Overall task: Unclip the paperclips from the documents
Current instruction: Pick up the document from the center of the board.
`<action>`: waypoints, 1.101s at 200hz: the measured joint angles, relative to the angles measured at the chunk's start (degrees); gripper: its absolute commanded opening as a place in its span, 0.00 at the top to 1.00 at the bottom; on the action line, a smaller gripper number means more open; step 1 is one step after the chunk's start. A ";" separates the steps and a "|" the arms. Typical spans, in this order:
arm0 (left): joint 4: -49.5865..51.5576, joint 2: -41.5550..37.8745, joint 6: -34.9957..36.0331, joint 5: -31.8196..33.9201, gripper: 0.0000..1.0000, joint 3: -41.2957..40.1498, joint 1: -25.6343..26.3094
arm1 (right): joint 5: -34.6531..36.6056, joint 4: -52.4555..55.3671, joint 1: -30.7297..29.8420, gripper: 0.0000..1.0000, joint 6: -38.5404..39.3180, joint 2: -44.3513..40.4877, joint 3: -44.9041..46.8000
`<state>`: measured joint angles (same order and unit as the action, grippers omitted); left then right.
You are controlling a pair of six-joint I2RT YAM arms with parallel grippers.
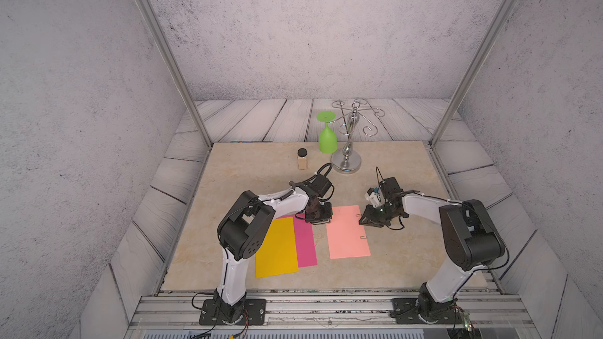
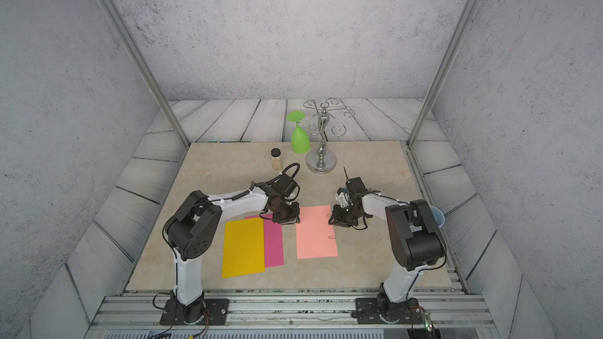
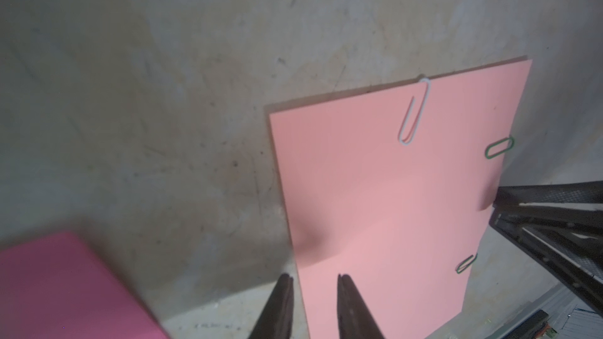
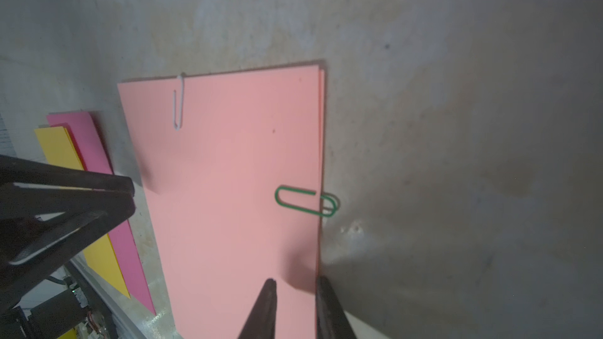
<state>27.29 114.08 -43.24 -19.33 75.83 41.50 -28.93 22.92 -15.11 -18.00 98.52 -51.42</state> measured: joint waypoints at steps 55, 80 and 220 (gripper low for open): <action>-0.76 1.03 -0.70 -0.57 0.79 0.00 0.28 | -0.28 -0.09 0.00 0.76 -0.02 0.00 0.09; -1.01 1.14 -0.72 -0.59 0.79 0.00 0.66 | -0.31 -0.11 0.00 0.76 0.00 0.00 0.09; -2.08 2.51 -0.57 -1.92 0.81 1.29 0.70 | -3.93 -1.01 -0.13 0.44 -0.22 -0.33 0.22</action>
<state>25.21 116.60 -43.81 -21.26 77.12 42.19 -32.86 21.91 -15.25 -18.22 98.19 -51.20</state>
